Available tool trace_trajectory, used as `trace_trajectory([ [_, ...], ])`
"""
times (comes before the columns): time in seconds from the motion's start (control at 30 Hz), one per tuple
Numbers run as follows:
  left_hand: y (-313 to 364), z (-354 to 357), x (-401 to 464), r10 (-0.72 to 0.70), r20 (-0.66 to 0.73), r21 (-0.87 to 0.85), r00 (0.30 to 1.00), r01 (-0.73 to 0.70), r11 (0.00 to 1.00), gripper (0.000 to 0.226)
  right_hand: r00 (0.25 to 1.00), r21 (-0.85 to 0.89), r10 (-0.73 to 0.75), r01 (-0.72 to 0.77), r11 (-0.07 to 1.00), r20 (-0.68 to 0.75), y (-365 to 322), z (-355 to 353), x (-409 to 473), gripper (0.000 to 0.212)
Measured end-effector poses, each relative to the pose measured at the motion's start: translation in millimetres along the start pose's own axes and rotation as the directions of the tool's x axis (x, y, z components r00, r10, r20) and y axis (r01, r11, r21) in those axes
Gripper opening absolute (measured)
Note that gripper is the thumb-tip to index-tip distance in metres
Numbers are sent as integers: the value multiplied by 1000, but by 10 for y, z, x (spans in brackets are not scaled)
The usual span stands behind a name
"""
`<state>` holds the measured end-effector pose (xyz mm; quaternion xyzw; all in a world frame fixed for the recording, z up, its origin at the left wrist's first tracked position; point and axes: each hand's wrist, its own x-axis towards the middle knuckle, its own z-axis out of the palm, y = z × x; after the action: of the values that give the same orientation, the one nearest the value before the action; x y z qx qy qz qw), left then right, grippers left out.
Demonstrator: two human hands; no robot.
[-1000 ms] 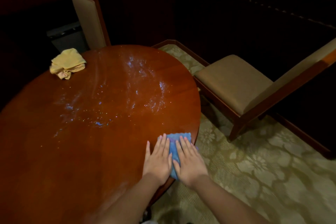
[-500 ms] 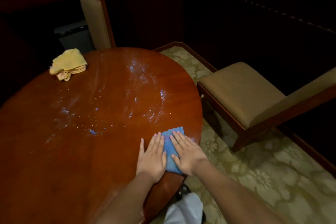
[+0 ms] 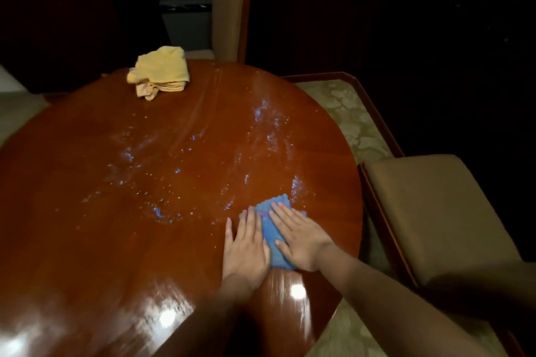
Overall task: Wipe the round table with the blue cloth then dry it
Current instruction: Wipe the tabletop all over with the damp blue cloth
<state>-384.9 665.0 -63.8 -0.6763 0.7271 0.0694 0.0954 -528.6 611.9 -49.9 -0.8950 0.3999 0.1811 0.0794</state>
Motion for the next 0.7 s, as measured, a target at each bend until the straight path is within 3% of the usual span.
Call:
trace_trajectory([
  [0.23, 45, -39, -203, 76, 114, -104, 991, -64, 993, 59, 1000, 26, -9, 9, 1000, 7, 13, 55, -162, 67],
  [0.3, 9, -77, -69, 21, 38, -77, 999, -18, 997, 58, 992, -49, -106, 102, 994, -72, 85, -56, 56, 76],
  [0.4, -55, -150, 74, -88, -23, -65, 996, 86, 994, 57, 984, -84, -173, 169, 982, -51, 156, -131, 319, 71],
  [0.47, -29, -105, 38, -136, -33, -65, 990, 133, 989, 58, 977, -94, -209, 204, 975, -44, 162, -108, 302, 81],
  [0.53, 91, -24, -108, -127, 28, -65, 991, 129, 990, 58, 957, -118, -286, 280, 953, -39, 145, -31, 139, 91],
  [0.63, 301, 63, -287, -124, 122, -73, 985, 133, 988, 57, 923, -142, -384, 381, 914, 6, 185, 69, -84, 82],
  [0.7, 339, -41, -272, -211, 140, -73, 967, 223, 972, 58, 923, -166, -385, 383, 909, 23, 246, -3, 3, 80],
])
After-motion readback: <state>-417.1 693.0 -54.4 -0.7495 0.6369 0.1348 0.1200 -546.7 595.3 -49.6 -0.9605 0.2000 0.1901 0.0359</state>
